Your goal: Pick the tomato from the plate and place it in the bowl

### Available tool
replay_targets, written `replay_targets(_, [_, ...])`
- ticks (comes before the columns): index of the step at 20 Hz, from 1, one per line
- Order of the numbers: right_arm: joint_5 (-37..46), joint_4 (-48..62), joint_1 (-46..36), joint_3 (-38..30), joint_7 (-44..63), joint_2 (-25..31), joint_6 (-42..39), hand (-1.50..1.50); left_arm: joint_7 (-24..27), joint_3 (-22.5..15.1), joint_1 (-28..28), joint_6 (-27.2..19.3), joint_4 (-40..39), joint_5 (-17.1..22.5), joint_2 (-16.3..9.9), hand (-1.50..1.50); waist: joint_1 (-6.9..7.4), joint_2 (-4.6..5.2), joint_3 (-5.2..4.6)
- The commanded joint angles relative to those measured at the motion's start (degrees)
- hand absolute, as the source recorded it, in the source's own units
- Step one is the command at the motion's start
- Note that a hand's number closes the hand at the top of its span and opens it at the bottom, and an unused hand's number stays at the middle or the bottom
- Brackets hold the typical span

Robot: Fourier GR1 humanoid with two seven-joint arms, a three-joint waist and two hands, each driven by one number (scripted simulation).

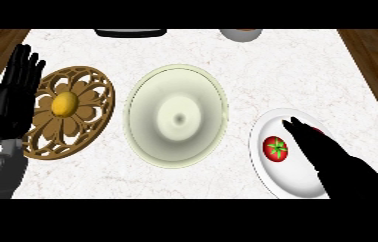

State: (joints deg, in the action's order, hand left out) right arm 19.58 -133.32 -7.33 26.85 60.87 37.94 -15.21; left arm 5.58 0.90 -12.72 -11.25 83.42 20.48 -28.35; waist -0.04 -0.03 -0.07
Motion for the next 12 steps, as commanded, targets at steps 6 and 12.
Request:
replay_targets(6, [0.1, 8.4, -0.3, -2.0, 0.9, -4.4, -5.2, -1.50, -1.8, 1.7, -1.9, 1.5, -0.6, -1.5, 1.6, 0.00, -0.01, 0.07, 0.06])
replay_targets(12, [10.2, 17.1, 8.4, -1.8, -13.0, -5.1, 1.2, -1.50, -0.9, 3.2, 1.1, 3.6, 1.5, -1.8, 2.5, 0.00, -0.07, 0.02, 0.10])
